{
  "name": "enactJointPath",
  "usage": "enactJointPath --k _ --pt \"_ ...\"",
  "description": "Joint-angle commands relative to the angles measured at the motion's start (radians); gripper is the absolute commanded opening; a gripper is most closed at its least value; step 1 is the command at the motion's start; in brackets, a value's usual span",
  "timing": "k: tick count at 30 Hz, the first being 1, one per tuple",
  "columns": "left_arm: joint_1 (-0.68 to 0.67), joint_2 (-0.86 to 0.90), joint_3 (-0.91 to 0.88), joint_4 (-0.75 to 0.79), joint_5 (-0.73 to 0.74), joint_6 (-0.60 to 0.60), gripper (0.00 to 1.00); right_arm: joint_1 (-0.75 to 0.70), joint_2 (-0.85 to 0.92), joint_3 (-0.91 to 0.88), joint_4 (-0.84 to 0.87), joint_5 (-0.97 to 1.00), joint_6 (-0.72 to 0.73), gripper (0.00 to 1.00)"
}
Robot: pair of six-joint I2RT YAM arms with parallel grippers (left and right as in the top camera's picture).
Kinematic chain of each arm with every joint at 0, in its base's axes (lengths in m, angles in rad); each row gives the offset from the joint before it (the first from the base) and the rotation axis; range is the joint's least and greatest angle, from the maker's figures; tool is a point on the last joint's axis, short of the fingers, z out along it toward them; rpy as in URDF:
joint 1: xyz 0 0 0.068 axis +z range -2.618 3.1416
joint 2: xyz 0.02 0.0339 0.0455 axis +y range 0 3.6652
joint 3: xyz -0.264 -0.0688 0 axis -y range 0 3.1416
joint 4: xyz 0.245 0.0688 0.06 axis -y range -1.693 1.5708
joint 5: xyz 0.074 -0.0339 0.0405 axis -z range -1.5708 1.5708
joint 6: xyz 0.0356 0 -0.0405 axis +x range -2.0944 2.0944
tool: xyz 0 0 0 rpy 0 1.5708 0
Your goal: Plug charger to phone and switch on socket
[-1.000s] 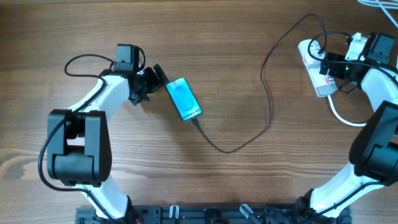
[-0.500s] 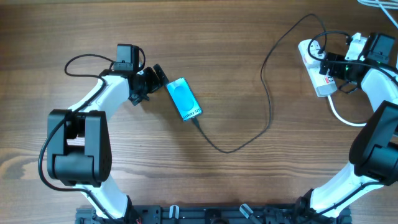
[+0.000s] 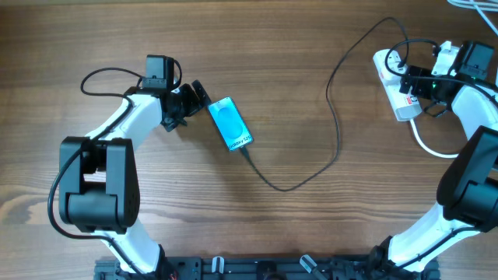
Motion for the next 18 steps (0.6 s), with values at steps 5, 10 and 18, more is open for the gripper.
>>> enactJointPath --k 5,10,18 --pt "0.003 0.006 -0.008 -0.008 -0.014 -0.003 1.0 0.0 -0.016 -0.006 0.002 -0.012 -0.014 1.0" --pt "0.003 0.0 -0.008 -0.009 -0.014 -0.003 1.0 0.0 -0.016 -0.006 0.003 -0.012 -0.014 1.0" --pt "0.002 -0.194 -0.008 -0.009 -0.014 -0.003 1.0 0.0 -0.016 -0.006 0.002 -0.012 -0.014 1.0"
